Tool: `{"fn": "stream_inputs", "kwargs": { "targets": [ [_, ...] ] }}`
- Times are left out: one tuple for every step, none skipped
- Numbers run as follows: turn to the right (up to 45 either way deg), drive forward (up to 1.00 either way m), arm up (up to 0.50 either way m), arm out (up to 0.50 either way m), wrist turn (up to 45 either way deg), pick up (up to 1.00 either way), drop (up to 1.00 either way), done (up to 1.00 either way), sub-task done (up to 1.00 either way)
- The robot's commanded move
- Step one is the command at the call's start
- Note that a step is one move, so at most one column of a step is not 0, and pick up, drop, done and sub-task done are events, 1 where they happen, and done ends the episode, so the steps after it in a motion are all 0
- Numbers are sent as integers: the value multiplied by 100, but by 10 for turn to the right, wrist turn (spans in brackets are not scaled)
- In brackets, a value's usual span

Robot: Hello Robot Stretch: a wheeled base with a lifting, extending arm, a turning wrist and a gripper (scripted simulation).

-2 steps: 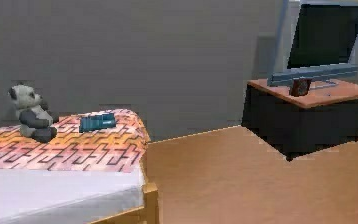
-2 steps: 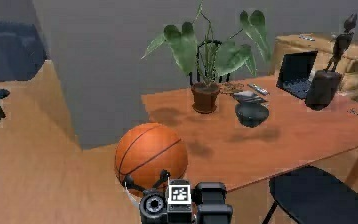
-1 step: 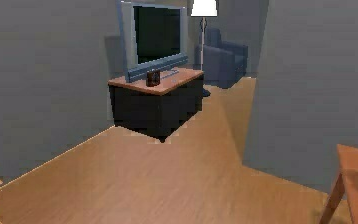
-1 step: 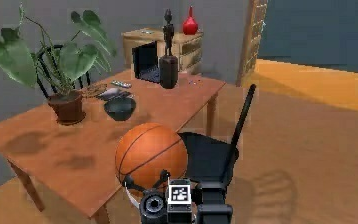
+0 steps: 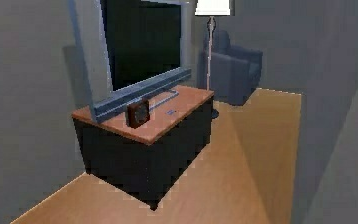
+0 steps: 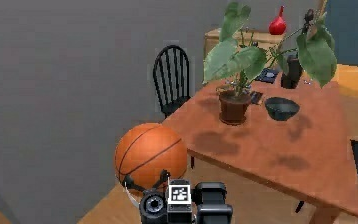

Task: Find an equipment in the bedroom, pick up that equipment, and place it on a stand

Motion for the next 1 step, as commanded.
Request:
{"fn": "stream_inputs", "kwargs": {
  "targets": [
    [30, 0, 0, 0, 0, 0, 0, 0, 0]
  ]
}}
